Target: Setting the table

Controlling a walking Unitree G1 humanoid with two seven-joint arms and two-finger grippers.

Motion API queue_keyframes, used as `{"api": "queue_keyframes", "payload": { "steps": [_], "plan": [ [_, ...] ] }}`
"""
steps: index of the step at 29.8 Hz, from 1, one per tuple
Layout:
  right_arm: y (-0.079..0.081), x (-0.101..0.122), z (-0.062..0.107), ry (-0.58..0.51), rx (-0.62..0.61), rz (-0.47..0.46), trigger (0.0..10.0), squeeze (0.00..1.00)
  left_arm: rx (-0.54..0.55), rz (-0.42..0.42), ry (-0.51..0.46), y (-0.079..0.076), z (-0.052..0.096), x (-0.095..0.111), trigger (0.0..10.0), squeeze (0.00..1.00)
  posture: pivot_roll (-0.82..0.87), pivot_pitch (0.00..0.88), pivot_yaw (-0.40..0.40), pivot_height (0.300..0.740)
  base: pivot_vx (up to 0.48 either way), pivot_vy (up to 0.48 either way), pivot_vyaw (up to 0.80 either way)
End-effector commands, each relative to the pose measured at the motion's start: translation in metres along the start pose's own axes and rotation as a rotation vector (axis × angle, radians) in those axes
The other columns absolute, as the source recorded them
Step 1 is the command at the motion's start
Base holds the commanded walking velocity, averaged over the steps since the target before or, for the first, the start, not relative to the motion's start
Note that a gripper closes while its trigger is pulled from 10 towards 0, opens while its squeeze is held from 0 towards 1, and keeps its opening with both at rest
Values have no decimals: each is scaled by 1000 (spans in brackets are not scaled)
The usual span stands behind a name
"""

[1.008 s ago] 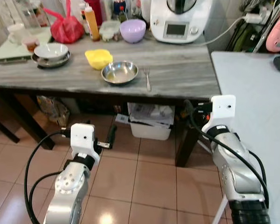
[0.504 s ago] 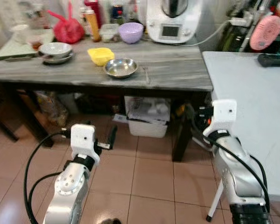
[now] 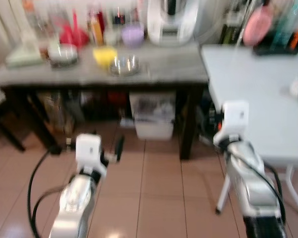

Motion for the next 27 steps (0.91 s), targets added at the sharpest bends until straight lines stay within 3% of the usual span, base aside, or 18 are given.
{"api": "queue_keyframes", "payload": {
  "steps": [1, 27],
  "plan": [
    [3, 9, -2, -32, 10, 1, 10000, 0, -5, -4, -4, 2, 0, 2, 10000, 0, -144, 75, 62, 740, 0, -277, 0],
    [10, 8, 0, -46, 25, 16, 10000, 0, -23, 25, -22, -2, -4, 6, 10000, 0, -141, 79, 79, 740, 0, -437, 0]
  ]
}}
Point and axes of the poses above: a point about 5 cm out from each wrist's last joint towards the gripper, its own z axis pointing back from the gripper into the wrist, its own x axis along the axis of the wrist's last joint, y = z × x, the point moved 3 cm from there along -z, pointing out of the wrist towards the gripper, and after that the axes turned 8 degrees about z, right-handed, at the moved point
